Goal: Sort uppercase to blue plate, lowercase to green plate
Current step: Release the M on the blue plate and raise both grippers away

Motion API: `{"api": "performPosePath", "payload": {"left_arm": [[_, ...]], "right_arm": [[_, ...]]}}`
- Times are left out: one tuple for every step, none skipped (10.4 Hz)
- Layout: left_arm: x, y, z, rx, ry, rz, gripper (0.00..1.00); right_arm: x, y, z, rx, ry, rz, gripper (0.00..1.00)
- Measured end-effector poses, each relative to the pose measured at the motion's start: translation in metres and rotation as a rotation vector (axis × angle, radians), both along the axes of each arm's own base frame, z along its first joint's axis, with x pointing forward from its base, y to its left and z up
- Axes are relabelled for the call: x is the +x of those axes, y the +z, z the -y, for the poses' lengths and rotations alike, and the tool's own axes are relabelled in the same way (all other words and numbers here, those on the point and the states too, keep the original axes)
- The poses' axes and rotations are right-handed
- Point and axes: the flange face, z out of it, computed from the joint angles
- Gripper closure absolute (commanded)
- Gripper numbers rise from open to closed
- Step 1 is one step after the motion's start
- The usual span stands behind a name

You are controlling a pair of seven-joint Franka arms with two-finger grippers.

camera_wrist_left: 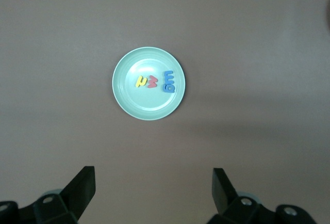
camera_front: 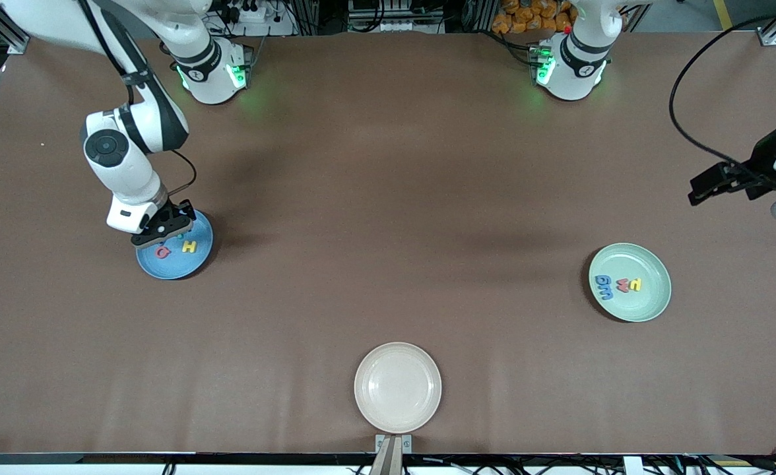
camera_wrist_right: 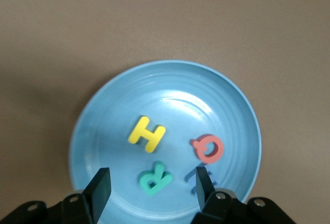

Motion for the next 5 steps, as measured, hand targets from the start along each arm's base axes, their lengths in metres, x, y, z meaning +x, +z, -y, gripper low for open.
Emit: {"api": "performPosePath", "payload": {"left_arm": [[-0.003,0.015,0.002,0.000,-0.016,-0.001,0.00],[-0.006,0.026,0.005,0.000,-0.024,-0.002,0.00],[-0.009,0.030,0.008,0.000,-0.029,-0.014,0.00],[-0.011,0.031,0.011,0.001,-0.034,-0.029,0.00],[-0.014,0.034,0.014,0.001,-0.039,-0.034,0.00]], "right_arm": [[0.007,0.025,-0.006,0.017,-0.086,-0.061,0.12],[0.019,0.059,-0.010,0.035,-0.149,-0.124,0.10],[0.033,0.101,-0.012,0.042,-0.189,-0.176,0.07],[0.045,0.142,-0.010,0.042,-0.212,-0.206,0.02],[0.053,0.178,-0.005,0.042,-0.234,-0.219,0.00]]}}
